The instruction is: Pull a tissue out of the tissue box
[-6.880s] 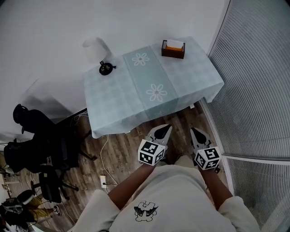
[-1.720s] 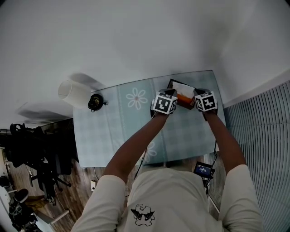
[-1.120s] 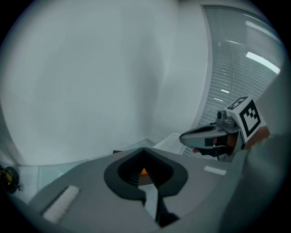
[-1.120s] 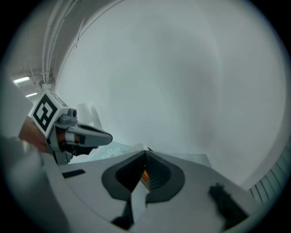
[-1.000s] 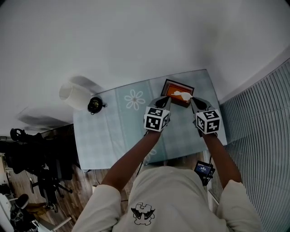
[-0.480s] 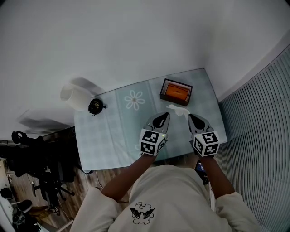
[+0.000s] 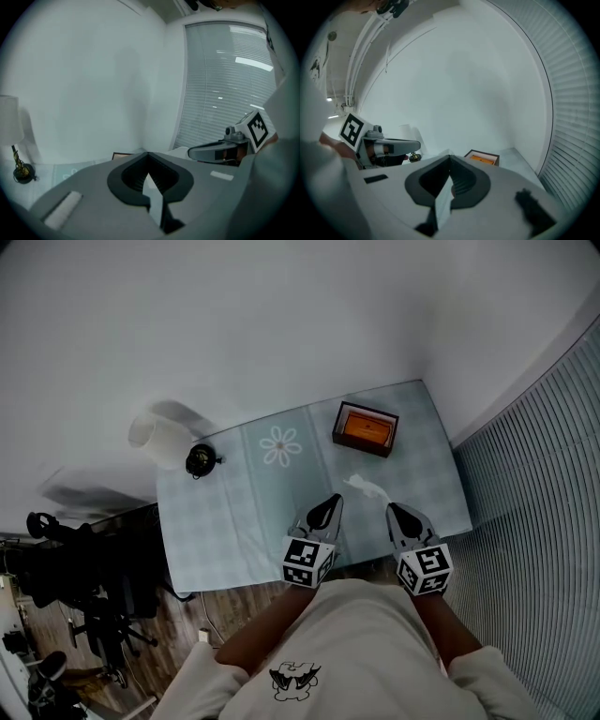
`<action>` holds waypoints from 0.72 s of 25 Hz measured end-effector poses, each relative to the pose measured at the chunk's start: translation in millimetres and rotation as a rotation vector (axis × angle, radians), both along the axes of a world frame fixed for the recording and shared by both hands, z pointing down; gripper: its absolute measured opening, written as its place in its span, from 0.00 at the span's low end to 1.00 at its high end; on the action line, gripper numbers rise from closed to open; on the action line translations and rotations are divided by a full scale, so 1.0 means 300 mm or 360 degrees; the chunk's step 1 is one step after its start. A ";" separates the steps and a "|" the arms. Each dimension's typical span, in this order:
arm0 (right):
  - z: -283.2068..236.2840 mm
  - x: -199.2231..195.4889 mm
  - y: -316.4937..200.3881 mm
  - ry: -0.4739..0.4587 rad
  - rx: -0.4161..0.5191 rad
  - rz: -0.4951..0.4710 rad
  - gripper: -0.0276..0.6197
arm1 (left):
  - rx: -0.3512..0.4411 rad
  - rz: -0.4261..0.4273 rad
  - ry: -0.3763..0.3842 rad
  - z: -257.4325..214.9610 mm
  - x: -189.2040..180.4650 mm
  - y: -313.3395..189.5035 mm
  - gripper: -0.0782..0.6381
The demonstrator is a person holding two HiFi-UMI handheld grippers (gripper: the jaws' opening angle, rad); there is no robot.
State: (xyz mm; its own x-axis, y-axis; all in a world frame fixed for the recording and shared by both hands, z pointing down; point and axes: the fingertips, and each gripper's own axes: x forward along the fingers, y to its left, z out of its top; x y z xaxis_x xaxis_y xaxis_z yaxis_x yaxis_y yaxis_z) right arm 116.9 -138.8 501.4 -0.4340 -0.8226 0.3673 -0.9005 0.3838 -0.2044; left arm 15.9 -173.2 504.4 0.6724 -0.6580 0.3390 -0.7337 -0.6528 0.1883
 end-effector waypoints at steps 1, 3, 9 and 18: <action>0.007 -0.007 0.014 -0.0005 -0.0002 -0.0008 0.07 | -0.0021 -0.0003 0.0016 0.009 -0.006 0.004 0.12; 0.021 -0.015 0.043 -0.0036 -0.0020 -0.0008 0.06 | -0.0027 0.0005 0.0026 0.014 -0.013 0.017 0.12; 0.021 -0.014 0.067 -0.0063 -0.0026 0.0024 0.07 | -0.0008 0.0009 0.0047 -0.006 -0.023 0.019 0.12; 0.004 -0.014 0.061 -0.0092 -0.0018 0.0042 0.06 | -0.0058 -0.0001 0.0056 0.010 -0.023 0.011 0.12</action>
